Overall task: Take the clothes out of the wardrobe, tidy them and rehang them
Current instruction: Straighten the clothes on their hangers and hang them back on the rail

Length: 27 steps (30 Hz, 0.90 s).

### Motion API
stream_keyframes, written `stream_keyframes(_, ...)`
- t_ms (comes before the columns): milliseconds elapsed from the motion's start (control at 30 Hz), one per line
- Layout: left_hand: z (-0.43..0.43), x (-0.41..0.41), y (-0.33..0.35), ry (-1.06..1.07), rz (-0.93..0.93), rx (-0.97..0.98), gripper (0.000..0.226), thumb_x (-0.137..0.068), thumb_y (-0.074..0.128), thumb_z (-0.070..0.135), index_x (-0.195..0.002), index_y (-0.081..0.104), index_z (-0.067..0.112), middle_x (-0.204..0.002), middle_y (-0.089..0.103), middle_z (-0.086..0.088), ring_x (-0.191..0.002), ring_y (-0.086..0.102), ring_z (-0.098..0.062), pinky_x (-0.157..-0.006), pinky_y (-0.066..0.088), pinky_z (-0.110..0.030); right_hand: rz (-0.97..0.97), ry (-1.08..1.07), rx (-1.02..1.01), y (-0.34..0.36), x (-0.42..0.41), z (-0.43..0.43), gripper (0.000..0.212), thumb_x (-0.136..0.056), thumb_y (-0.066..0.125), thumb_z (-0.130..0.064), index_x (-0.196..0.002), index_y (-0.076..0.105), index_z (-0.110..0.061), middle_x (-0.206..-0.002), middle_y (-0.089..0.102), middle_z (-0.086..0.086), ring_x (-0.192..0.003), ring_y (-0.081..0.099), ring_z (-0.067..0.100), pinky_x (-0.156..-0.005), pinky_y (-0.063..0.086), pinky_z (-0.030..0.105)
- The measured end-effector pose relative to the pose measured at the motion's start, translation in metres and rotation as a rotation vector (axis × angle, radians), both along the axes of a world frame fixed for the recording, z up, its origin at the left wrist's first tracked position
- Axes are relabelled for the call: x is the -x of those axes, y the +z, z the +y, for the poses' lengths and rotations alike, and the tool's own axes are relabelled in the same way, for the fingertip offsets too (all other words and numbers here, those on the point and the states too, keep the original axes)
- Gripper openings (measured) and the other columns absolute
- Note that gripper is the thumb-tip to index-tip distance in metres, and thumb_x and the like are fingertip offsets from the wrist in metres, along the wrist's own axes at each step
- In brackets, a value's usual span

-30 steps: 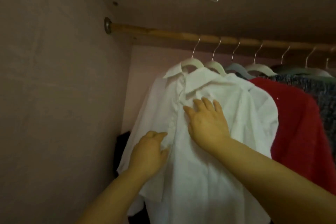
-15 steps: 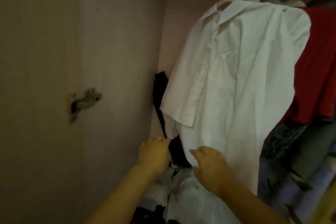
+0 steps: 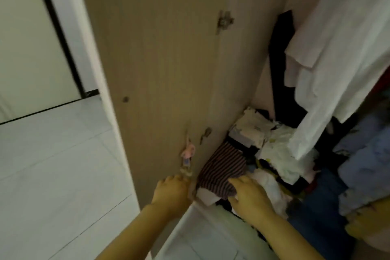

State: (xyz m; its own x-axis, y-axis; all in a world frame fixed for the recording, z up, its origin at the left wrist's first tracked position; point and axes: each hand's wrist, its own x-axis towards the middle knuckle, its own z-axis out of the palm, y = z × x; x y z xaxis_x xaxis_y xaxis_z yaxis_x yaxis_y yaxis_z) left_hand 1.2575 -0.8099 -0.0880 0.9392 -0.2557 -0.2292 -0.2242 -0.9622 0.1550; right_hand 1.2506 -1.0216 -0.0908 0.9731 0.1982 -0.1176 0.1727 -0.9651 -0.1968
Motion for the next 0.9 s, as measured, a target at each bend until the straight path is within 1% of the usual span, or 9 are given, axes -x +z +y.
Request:
stream_keyframes(67, 0.037, 0.031, -0.005, 0.074, 0.031, -0.033, 0.056, -0.091, 0.05, 0.038, -0.142, 0.032, 0.024, -0.142, 0.039, -0.003, -0.128, 0.039, -0.025, -0.104, 0.031, -0.038, 0.042, 0.085, 0.006, -0.002, 0.015, 0.039, 0.049, -0.095, 0.046, -0.033, -0.143, 0.035, -0.026, -0.137, 0.042, 0.0, -0.122, 0.042, 0.02, -0.1, 0.037, 0.028)
stream_keyframes(133, 0.074, 0.059, -0.009, 0.142, 0.057, -0.061, 0.053, -0.091, 0.052, 0.039, -0.139, 0.037, 0.024, -0.138, 0.043, -0.003, -0.124, 0.042, -0.024, -0.103, 0.033, -0.038, 0.1, 0.166, 0.006, -0.003, 0.031, 0.082, 0.05, -0.096, 0.046, -0.033, -0.143, 0.034, -0.027, -0.138, 0.04, 0.001, -0.124, 0.041, 0.023, -0.102, 0.036, 0.03)
stream_keyframes(233, 0.134, 0.097, -0.017, 0.263, 0.068, -0.071, 0.055, -0.09, 0.053, 0.043, -0.139, 0.036, 0.024, -0.138, 0.044, -0.002, -0.125, 0.042, -0.024, -0.105, 0.033, -0.039, 0.163, 0.276, -0.015, -0.005, 0.055, 0.148, 0.048, -0.095, 0.047, -0.031, -0.142, 0.036, -0.027, -0.141, 0.038, -0.002, -0.127, 0.039, 0.02, -0.105, 0.035, 0.03)
stream_keyframes(333, 0.203, 0.13, -0.022, 0.384, 0.058, -0.046, 0.058, -0.09, 0.052, 0.046, -0.141, 0.034, 0.024, -0.14, 0.042, -0.001, -0.126, 0.041, -0.022, -0.105, 0.034, -0.037, 0.199, 0.403, -0.046, -0.008, 0.074, 0.215, 0.048, -0.096, 0.046, -0.031, -0.142, 0.035, -0.025, -0.138, 0.039, -0.002, -0.125, 0.039, 0.018, -0.101, 0.037, 0.028)
stream_keyframes(500, 0.33, 0.192, -0.024, 0.591, 0.066, -0.017, 0.059, -0.091, 0.05, 0.047, -0.142, 0.031, 0.025, -0.142, 0.04, 0.0, -0.128, 0.039, -0.021, -0.106, 0.032, -0.036, 0.205, 0.565, -0.04, -0.01, 0.092, 0.35, 0.05, -0.097, 0.043, -0.033, -0.145, 0.031, -0.024, -0.141, 0.035, 0.0, -0.129, 0.035, 0.019, -0.106, 0.032, 0.029)
stream_keyframes(700, 0.482, 0.272, -0.016, 0.816, 0.051, -0.002, 0.06, -0.091, 0.048, 0.049, -0.142, 0.03, 0.025, -0.14, 0.042, 0.001, -0.126, 0.042, -0.021, -0.102, 0.035, -0.034, 0.217, 0.735, -0.016, -0.01, 0.122, 0.516, 0.051, -0.097, 0.043, -0.034, -0.145, 0.029, -0.024, -0.142, 0.036, 0.001, -0.128, 0.037, 0.017, -0.105, 0.032, 0.025)
stream_keyframes(900, 0.581, 0.325, -0.016, 1.015, 0.022, 0.073, 0.062, -0.091, 0.049, 0.049, -0.144, 0.028, 0.025, -0.143, 0.04, 0.001, -0.127, 0.042, -0.02, -0.104, 0.036, -0.034, 0.213, 0.888, 0.039, -0.007, 0.14, 0.643, 0.051, -0.097, 0.045, -0.035, -0.145, 0.031, -0.024, -0.142, 0.038, 0.001, -0.128, 0.039, 0.018, -0.106, 0.033, 0.027)
